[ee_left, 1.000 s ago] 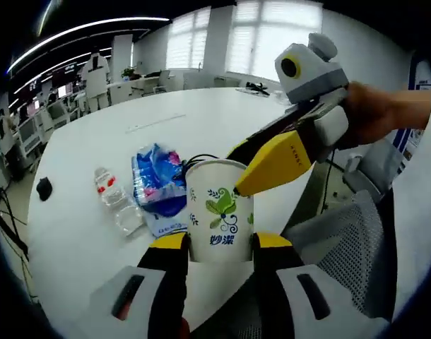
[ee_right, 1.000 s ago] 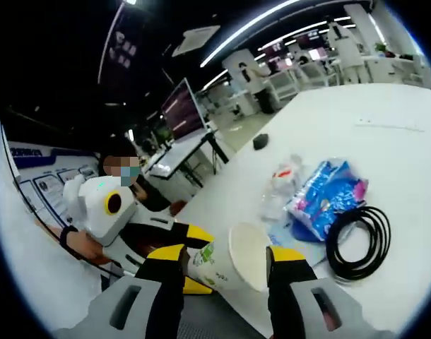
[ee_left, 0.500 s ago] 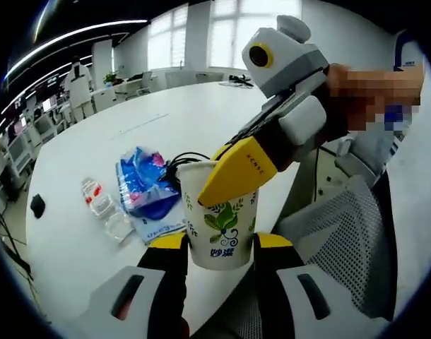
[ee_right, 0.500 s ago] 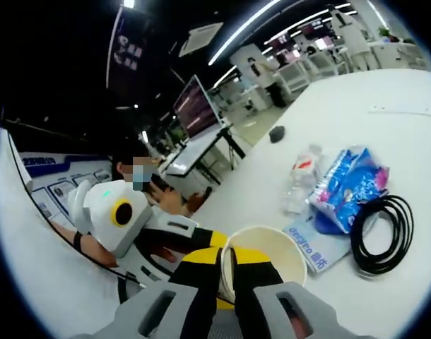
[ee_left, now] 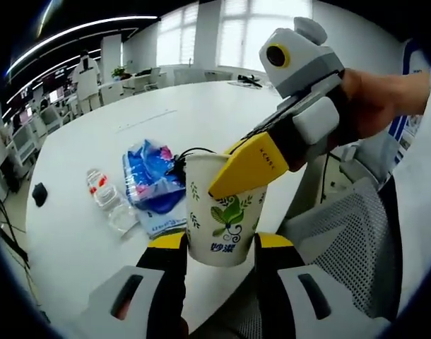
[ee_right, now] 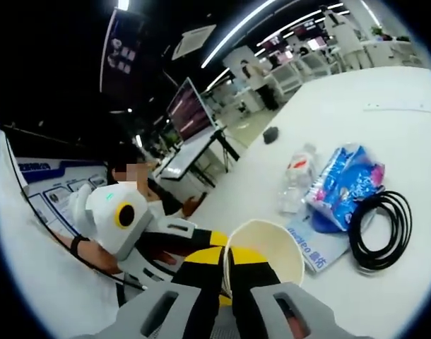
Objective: Arrange the tabletop items into an orderly group along one side of the table until the central work area is clear of visible clutter.
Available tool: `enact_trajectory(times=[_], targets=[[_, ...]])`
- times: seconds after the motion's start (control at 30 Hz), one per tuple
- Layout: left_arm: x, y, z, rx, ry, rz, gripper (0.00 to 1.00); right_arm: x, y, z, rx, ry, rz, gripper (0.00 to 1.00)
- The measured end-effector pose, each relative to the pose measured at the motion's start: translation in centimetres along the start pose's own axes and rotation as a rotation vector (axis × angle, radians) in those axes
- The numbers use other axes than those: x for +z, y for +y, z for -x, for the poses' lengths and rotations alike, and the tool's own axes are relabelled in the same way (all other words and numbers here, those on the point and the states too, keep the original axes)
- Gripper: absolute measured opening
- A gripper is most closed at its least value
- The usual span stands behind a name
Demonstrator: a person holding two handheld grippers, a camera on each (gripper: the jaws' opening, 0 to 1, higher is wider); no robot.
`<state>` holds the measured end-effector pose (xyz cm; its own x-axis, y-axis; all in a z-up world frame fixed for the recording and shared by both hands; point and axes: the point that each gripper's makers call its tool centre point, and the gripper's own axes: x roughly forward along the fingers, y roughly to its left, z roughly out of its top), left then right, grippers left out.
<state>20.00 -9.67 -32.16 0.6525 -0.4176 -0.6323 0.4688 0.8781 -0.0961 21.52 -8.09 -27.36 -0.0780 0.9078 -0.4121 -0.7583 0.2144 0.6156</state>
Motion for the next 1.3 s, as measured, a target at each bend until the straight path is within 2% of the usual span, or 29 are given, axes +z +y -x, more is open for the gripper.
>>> enact_trajectory(times=[0.27, 0.37, 0.5, 0.7, 0.77, 0.97, 1.07, 1.3], targets=[[-0.4, 1.6, 0.9, 0.035, -0.024, 0.042, 0.34, 0.7, 0.1, -0.8, -0.011, 0.007, 0.024, 0.0], [-0.8, 2.0, 1.4, 0.04, -0.027, 0.059, 0.31, 0.8, -0.1, -1.1, -0.015, 0.008, 0.019, 0.0], [-1.7, 3.1, 2.2, 0.069, -0.035, 0.097, 0.32, 1.2, -0.5, -1.5, -0.024, 0.003, 0.015, 0.0], [-3.3, 5.7, 3.9, 0.15, -0.057, 0.185, 0.33, 1.5, -0.7, -2.5, -0.044, 0.02, 0.017, 0.0], [-3.3, 6.1, 4.4, 0.17, -0.058, 0.195, 0.33, 1.9, -0.8, -3.0, -0.049, 0.024, 0.024, 0.0], [-4.2, 9.3, 6.3, 0.265, -0.099, 0.273, 0.34, 2.9, -0.9, -4.8, -0.059, 0.049, 0.048, 0.0], [-4.6, 10.6, 6.9, 0.293, -0.111, 0.295, 0.34, 3.7, -1.2, -6.2, -0.065, 0.062, 0.064, 0.0], [-5.5, 13.5, 8.9, 0.358, -0.13, 0.34, 0.35, 7.3, -1.2, -10.2, -0.08, 0.05, 0.104, 0.0]])
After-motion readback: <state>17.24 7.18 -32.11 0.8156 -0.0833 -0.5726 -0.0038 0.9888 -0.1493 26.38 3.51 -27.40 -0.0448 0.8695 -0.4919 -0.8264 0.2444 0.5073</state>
